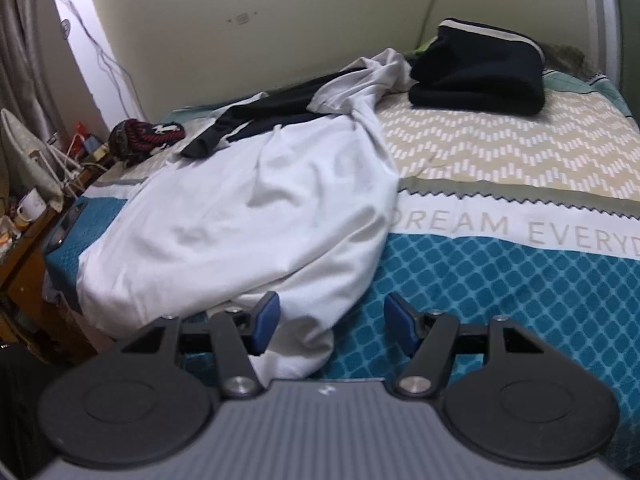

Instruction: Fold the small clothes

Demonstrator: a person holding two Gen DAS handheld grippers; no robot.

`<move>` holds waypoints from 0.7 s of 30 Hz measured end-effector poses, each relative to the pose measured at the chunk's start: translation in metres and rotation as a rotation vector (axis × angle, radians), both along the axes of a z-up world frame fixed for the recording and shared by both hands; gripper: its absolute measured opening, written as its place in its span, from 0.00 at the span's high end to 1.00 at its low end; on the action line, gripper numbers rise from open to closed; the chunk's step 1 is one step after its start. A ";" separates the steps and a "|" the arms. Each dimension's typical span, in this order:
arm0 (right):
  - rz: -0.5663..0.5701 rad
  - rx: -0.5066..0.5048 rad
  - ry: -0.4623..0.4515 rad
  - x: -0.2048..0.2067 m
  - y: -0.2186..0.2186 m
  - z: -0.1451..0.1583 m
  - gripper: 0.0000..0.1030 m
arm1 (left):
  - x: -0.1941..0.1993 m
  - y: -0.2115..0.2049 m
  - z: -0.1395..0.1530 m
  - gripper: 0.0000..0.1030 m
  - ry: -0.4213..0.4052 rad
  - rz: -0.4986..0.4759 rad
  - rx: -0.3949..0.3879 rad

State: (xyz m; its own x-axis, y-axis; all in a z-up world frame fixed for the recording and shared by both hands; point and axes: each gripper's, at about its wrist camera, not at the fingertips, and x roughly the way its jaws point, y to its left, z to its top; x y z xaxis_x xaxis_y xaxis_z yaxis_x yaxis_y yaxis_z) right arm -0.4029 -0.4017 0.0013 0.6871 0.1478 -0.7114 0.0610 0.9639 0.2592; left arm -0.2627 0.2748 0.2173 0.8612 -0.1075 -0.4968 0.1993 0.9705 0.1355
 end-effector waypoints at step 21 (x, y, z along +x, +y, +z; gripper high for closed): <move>-0.003 -0.037 -0.045 -0.019 0.029 -0.001 1.00 | 0.024 -0.114 -0.199 0.95 0.651 -0.392 -0.411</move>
State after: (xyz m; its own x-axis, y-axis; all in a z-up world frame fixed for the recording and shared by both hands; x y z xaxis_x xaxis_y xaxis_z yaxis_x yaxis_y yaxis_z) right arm -0.4222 -0.3732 0.0001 0.7190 0.1199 -0.6846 0.0528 0.9727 0.2259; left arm -0.2390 0.1609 0.0180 0.2819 -0.6168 -0.7349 0.4465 0.7623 -0.4685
